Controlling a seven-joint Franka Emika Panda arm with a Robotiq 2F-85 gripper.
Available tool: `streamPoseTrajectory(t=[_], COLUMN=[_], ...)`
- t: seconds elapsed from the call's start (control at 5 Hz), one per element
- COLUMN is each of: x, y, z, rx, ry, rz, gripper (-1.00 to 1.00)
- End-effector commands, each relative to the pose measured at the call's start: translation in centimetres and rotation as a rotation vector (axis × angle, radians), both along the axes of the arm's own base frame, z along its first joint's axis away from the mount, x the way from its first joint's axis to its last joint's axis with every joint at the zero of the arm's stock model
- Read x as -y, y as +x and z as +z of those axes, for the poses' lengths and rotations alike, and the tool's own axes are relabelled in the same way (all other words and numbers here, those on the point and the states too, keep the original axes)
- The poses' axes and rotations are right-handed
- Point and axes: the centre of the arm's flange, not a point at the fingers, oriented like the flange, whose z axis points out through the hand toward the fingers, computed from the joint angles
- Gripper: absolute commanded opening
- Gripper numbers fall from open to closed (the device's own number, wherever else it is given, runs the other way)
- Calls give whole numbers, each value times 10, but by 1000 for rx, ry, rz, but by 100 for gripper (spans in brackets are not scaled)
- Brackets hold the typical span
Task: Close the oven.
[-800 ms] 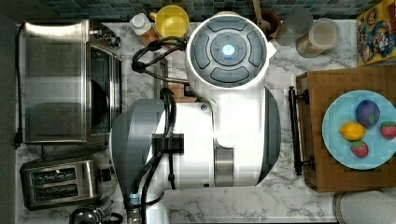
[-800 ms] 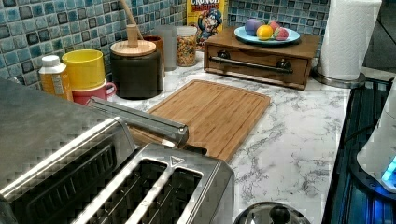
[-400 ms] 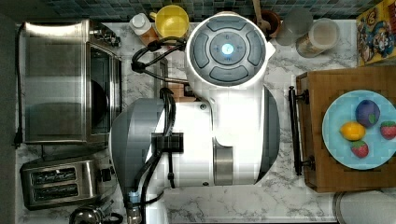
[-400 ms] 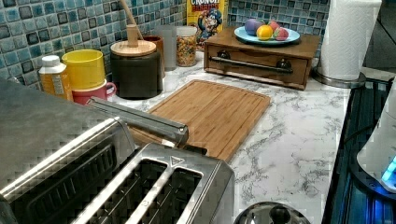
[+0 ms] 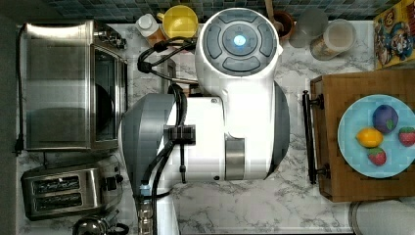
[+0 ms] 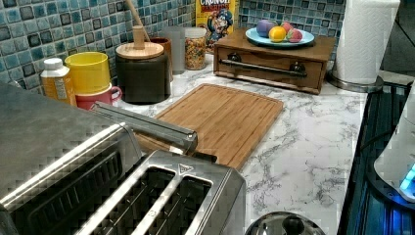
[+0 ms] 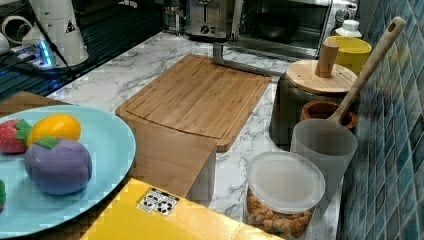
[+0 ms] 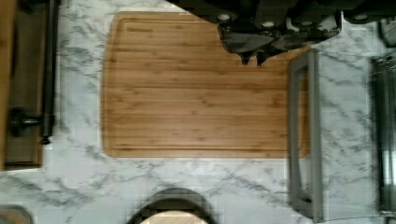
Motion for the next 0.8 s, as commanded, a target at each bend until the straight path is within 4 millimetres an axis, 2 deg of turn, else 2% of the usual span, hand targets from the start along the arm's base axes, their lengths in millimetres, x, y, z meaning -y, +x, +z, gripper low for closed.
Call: streamPoseTrajectory(t=[0.2, 0.4, 0.8], x=[57, 67, 47], y=[22, 21, 27], z=[-101, -137, -194], rx=[-215, -250, -349], ry=[98, 184, 349], rz=[-56, -31, 52], gripper=[-100, -100, -100])
